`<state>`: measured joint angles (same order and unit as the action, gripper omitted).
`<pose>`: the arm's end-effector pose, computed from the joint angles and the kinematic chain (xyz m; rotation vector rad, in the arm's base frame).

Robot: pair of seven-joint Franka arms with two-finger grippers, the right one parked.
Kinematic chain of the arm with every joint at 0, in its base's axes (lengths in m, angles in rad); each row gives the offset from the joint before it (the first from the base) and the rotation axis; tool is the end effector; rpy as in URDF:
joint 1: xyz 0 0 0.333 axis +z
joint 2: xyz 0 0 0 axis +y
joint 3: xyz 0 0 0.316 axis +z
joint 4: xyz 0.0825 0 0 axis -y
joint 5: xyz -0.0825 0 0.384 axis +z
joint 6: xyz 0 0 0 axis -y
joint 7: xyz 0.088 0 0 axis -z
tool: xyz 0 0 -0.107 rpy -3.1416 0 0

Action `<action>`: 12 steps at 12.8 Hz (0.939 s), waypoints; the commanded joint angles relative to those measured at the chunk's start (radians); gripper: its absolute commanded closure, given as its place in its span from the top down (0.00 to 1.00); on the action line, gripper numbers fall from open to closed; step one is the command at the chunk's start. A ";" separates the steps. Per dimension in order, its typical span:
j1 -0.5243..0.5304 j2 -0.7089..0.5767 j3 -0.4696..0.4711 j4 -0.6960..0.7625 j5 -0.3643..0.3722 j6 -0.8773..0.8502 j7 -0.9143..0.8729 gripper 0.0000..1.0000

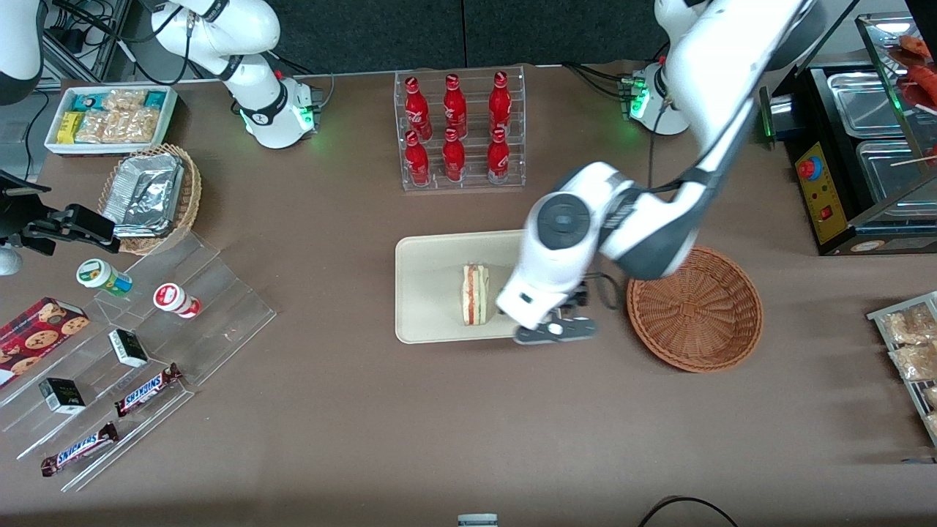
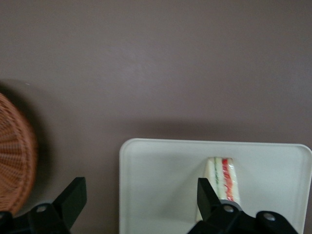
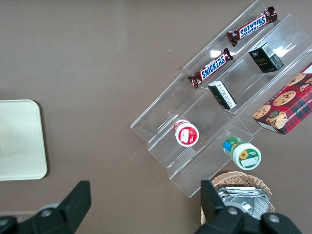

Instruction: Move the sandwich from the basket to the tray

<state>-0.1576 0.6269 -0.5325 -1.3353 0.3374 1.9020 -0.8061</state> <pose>0.6176 -0.3689 0.4009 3.1347 0.1536 0.0473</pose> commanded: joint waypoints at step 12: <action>0.374 -0.409 0.095 -0.219 -0.262 -0.260 0.583 1.00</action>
<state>0.2228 0.3067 -0.4852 -1.5327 0.1362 1.7123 -0.2881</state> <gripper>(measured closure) 0.000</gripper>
